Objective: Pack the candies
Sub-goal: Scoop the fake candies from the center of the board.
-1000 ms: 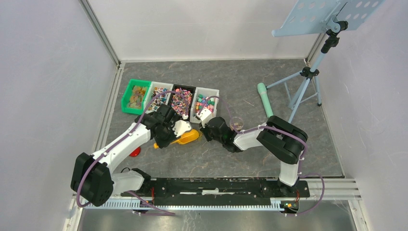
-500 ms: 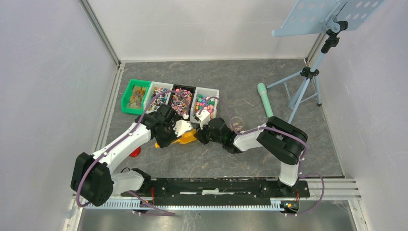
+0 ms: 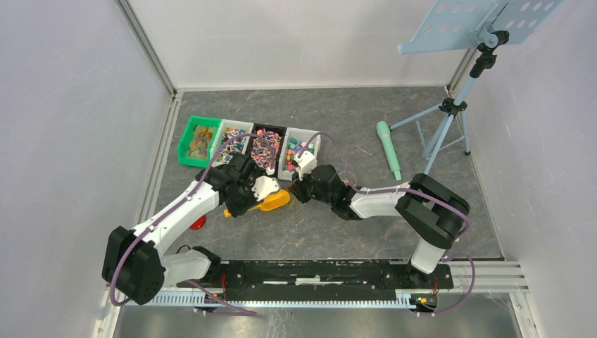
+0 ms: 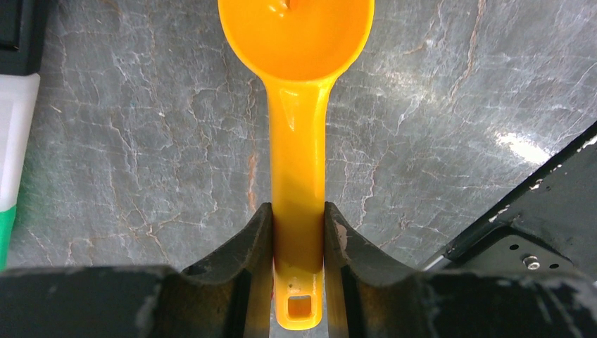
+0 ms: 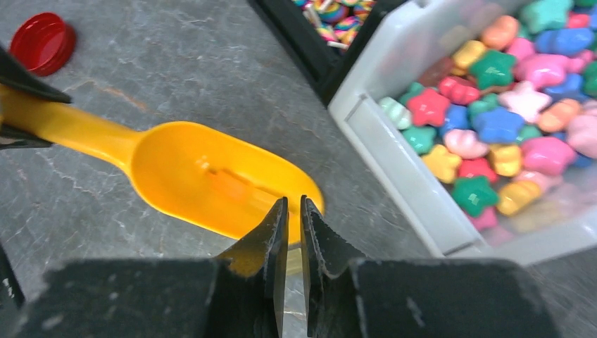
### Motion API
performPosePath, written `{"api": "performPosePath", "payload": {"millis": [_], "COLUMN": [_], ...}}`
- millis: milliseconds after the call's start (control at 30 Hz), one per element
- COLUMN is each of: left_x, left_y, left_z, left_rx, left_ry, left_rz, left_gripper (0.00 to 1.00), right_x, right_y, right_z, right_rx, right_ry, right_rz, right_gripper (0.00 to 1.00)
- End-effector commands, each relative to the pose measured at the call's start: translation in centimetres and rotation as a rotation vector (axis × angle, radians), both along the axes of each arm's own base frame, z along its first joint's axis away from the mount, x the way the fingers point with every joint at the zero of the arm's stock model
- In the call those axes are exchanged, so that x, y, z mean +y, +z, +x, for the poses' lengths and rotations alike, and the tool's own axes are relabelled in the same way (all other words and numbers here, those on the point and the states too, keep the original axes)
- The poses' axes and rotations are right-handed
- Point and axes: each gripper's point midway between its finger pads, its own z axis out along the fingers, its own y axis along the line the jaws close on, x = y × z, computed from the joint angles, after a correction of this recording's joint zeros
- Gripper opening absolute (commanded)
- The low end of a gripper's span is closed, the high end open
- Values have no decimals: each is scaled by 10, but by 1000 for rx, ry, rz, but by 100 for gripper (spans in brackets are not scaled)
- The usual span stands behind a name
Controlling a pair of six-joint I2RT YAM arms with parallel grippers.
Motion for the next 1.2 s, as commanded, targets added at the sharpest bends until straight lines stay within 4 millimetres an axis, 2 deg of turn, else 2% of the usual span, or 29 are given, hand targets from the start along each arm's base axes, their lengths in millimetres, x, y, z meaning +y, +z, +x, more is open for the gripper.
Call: {"api": "performPosePath", "payload": {"millis": [0,133,400,667,900,1033,1167], "left_x": [5,2,7,6,2,-2,-6], "left_y": [17,15,10,11,10,15,16], "left_z": [0,-5,-10,-13,-14,-13,-16], "left_rx": [-59,-33,24,28,15,16,30], "left_ry": [-35,-47,-73,-98,-87,-88,-84], "left_rz": [2,-13,72,75,50,35,11], "left_gripper": [2,2,2,2,2,2,2], "right_x": [-23,-31,-34,-26,-23,-8,14], "right_y": [-7,-21,-33,-38,-57,-53,-38], "right_z": [9,1,-9,-13,-15,-24,-35], "right_rx": [21,69,114,139,196,226,263], "right_ry": [-122,-164,-210,-218,-231,-182,-119], "right_rz": [-78,-106,-129,-114,-138,-89,5], "right_gripper": [17,16,16,16,16,16,17]}}
